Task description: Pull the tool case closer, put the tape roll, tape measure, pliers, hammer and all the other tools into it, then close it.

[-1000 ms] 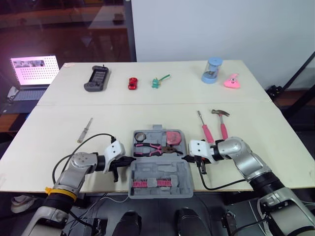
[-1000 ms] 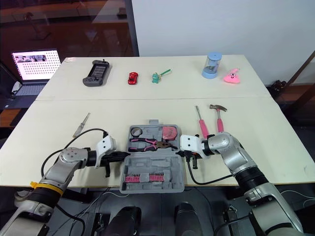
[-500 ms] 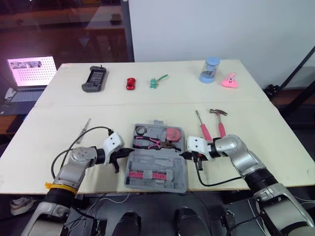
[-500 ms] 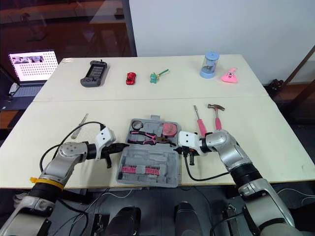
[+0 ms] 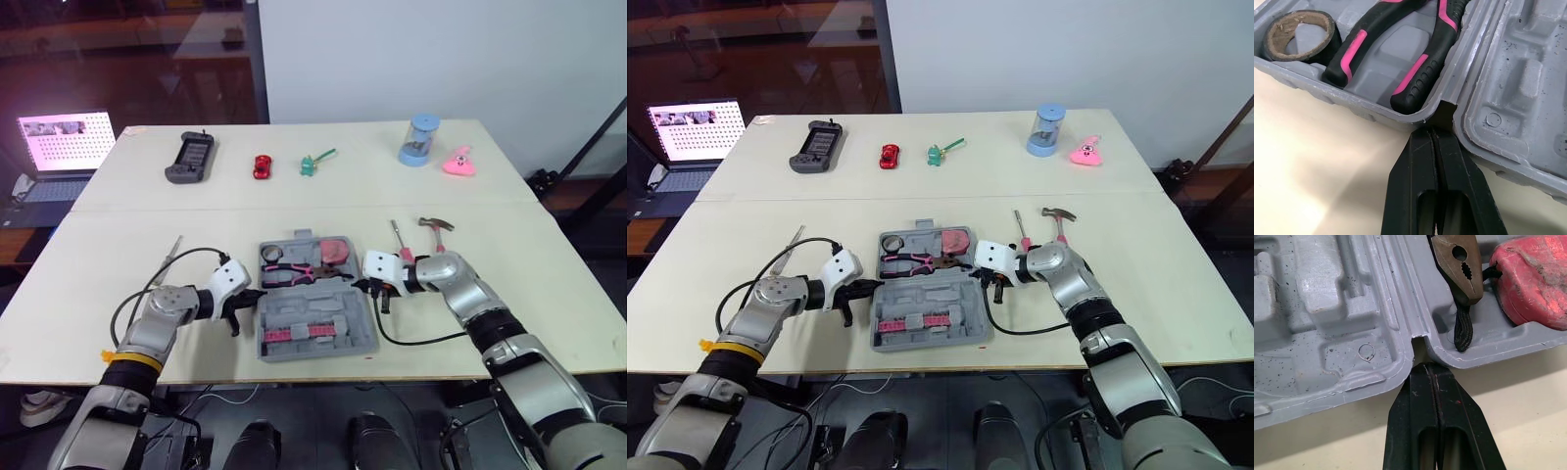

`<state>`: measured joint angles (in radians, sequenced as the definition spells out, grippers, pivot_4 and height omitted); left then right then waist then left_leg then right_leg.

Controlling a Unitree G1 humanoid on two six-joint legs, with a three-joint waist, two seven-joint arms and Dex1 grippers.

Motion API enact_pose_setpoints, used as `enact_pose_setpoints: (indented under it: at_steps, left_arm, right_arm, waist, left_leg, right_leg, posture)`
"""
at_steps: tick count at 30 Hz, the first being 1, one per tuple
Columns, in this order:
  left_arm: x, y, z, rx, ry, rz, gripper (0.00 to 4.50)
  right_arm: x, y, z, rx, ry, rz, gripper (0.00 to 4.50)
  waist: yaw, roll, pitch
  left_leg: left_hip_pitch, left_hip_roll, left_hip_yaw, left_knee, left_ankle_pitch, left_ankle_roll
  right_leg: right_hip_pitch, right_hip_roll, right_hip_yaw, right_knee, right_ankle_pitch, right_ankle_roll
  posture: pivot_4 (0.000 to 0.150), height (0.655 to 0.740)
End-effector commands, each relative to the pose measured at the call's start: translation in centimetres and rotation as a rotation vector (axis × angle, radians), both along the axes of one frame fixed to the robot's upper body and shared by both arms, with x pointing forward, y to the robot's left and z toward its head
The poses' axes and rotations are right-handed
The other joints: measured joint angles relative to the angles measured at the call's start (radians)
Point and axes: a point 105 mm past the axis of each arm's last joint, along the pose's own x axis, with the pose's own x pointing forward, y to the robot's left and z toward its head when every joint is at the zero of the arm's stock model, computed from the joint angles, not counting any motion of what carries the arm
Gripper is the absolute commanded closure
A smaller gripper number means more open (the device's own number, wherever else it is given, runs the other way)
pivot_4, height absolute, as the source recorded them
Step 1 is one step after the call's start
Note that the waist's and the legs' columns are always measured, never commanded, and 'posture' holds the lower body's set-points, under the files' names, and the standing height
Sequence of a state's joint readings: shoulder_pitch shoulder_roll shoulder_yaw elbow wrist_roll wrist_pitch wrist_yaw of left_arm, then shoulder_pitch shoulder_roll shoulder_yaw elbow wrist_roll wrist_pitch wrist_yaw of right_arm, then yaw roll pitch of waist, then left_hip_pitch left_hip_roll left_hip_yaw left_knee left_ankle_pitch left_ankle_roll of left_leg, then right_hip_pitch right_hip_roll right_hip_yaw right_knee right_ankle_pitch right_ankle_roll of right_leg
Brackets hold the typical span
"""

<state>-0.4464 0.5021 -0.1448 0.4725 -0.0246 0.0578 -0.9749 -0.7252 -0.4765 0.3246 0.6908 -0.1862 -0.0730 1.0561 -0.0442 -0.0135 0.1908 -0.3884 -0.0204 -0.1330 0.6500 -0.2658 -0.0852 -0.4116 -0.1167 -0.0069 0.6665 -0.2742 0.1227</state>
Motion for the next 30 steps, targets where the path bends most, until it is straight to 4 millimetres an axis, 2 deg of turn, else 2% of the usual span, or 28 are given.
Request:
enact_pose_setpoints:
  at_steps: [1, 9, 14, 20, 30]
  left_arm:
    - [0.6, -1.9, 1.4, -0.018, -0.063, -0.055, 4.47]
    - [0.5, -1.9, 1.1, -0.013, -0.06, -0.049, 4.47]
    - [0.7, -2.1, 1.0, -0.018, -0.064, -0.035, 4.47]
    - [0.6, -2.4, 0.9, -0.016, -0.064, -0.049, 4.47]
    - [0.7, -2.4, 0.8, -0.015, -0.062, -0.042, 4.47]
  right_arm:
    - [-0.2, 1.5, -0.2, 0.013, -0.003, 0.034, 4.5]
    - [-1.4, 1.4, -0.8, 0.013, 0.047, 0.046, 4.5]
    - [-2.6, 1.1, -2.1, -0.01, 0.094, 0.042, 4.5]
    - [-2.4, -0.1, -2.7, -0.07, 0.077, 0.012, 4.5]
    - [-1.4, -0.1, -2.2, -0.065, 0.057, -0.007, 4.5]
  waist:
    - [0.0, 0.0, 0.0]
    - [0.002, 0.0, 0.0]
    - [0.004, 0.0, -0.001]
    - [0.004, 0.0, -0.001]
    - [0.003, -0.001, -0.002]
  left_leg:
    - [0.0, 0.0, 0.0, 0.0, 0.0, 0.0]
    - [0.0, 0.0, 0.0, 0.0, 0.0, 0.0]
    - [0.0, 0.0, 0.0, 0.0, 0.0, 0.0]
    - [0.002, 0.0, 0.0, 0.0, 0.0, 0.0]
    - [0.004, 0.0, 0.0, 0.0, 0.0, 0.0]
  right_leg:
    - [0.0, 0.0, 0.0, 0.0, 0.0, 0.0]
    - [0.0, 0.0, 0.0, 0.0, 0.0, 0.0]
    - [0.001, 0.0, 0.0, 0.0, 0.0, 0.0]
    - [0.002, 0.0, 0.0, 0.0, 0.0, 0.0]
    - [0.005, 0.0, 0.0, 0.0, 0.0, 0.0]
  posture:
    - [0.15, 0.6902]
    - [0.15, 0.6902]
    - [0.15, 0.6902]
    - [0.15, 0.6902]
    - [0.15, 0.6902]
